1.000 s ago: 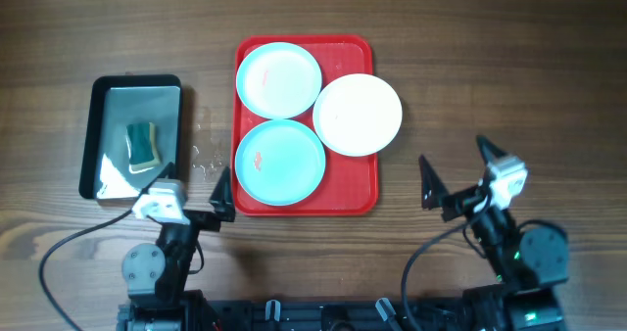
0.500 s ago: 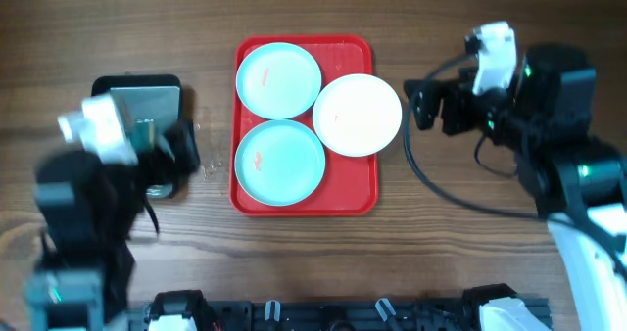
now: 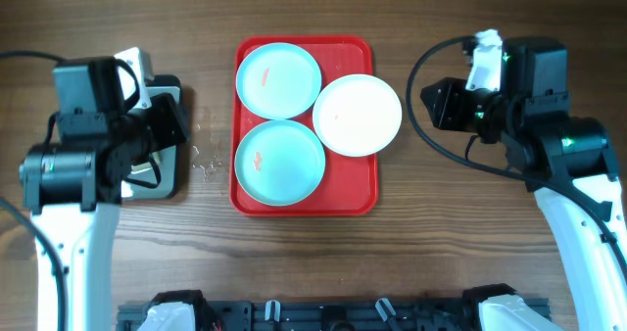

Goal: Clean dirty plates on tray and stack at the side

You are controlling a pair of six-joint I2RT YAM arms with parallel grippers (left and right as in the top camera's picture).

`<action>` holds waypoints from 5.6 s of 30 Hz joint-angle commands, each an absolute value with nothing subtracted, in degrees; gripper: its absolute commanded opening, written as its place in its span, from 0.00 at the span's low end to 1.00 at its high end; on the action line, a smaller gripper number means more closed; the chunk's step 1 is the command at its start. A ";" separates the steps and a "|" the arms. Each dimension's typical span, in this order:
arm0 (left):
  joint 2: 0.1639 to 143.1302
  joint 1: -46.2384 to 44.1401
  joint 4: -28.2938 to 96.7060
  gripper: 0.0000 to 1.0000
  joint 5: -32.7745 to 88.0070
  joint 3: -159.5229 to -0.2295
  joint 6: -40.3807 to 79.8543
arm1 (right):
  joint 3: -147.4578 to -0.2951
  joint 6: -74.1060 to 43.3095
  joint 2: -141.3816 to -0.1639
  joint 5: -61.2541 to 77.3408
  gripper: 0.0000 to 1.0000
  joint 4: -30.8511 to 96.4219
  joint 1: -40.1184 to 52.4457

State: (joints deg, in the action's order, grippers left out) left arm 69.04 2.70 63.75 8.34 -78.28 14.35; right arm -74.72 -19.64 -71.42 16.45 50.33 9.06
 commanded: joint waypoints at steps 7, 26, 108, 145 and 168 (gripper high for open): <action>76.49 13.91 68.90 0.23 2.15 -79.20 26.83 | -77.17 -20.84 -80.60 19.00 0.40 50.39 17.06; 81.45 15.88 65.60 0.80 -1.13 -79.02 25.78 | -82.02 -19.75 -100.27 19.49 0.38 48.73 32.49; 81.45 15.88 66.50 0.80 -0.93 -78.98 25.98 | -76.86 -35.11 -115.87 8.91 0.18 42.26 36.77; 104.22 17.78 53.10 0.68 -11.84 -78.98 14.98 | -76.75 -35.97 -115.87 8.67 0.04 39.68 36.77; 107.00 17.91 39.99 0.61 -11.42 -67.85 14.92 | -76.75 -36.01 -115.87 8.25 0.06 39.53 36.77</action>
